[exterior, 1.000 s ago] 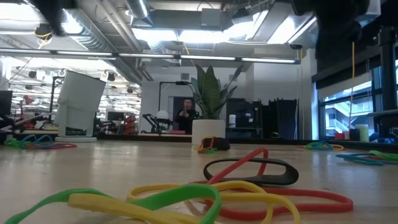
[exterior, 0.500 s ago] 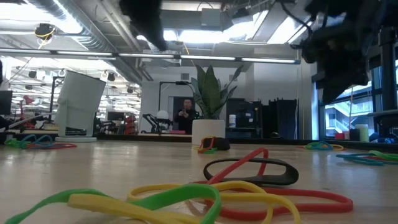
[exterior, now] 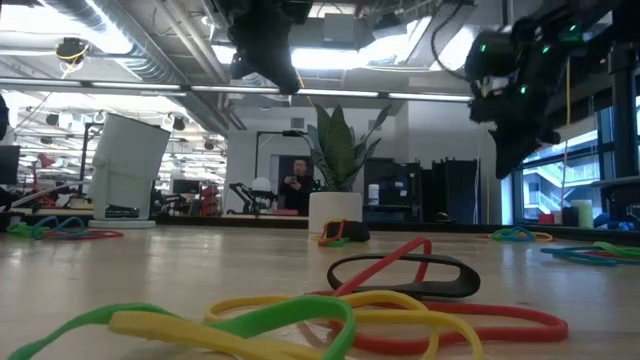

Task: Pick and place rubber bands into bin
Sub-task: Put the blue rubber band into the transparent bin

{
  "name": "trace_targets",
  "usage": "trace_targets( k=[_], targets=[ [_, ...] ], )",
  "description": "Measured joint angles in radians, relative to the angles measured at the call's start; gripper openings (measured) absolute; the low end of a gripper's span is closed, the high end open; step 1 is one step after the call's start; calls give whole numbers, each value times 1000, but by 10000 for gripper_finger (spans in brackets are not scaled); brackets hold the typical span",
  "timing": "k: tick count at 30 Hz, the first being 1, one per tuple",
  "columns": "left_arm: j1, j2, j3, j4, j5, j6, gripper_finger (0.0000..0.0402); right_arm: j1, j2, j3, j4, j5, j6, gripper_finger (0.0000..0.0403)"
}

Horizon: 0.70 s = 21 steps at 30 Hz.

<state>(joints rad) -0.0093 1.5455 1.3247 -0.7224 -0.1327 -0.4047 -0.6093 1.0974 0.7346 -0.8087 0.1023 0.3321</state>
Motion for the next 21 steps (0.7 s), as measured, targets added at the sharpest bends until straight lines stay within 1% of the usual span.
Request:
trace_targets(
  k=[5, 9, 12, 15, 21],
  targets=[
    [-2, 0, 0, 59, -8, -64, 3, -90, 102, 0, -65, -18, -27, 14],
    [-5, 0, 0, 135, -10, -82, 3, -121, 164, 0, -77, -18, -38, 15],
    [-5, 0, 0, 193, -11, -81, 3, -132, 192, 0, -48, -18, -72, 20],
    [-5, 0, 0, 236, -11, -81, 3, -135, 216, 0, -20, -18, -102, 40],
    [-5, 0, 0, 255, -35, -80, 3, -135, 256, -9, -23, -18, -134, 100]
  ],
)
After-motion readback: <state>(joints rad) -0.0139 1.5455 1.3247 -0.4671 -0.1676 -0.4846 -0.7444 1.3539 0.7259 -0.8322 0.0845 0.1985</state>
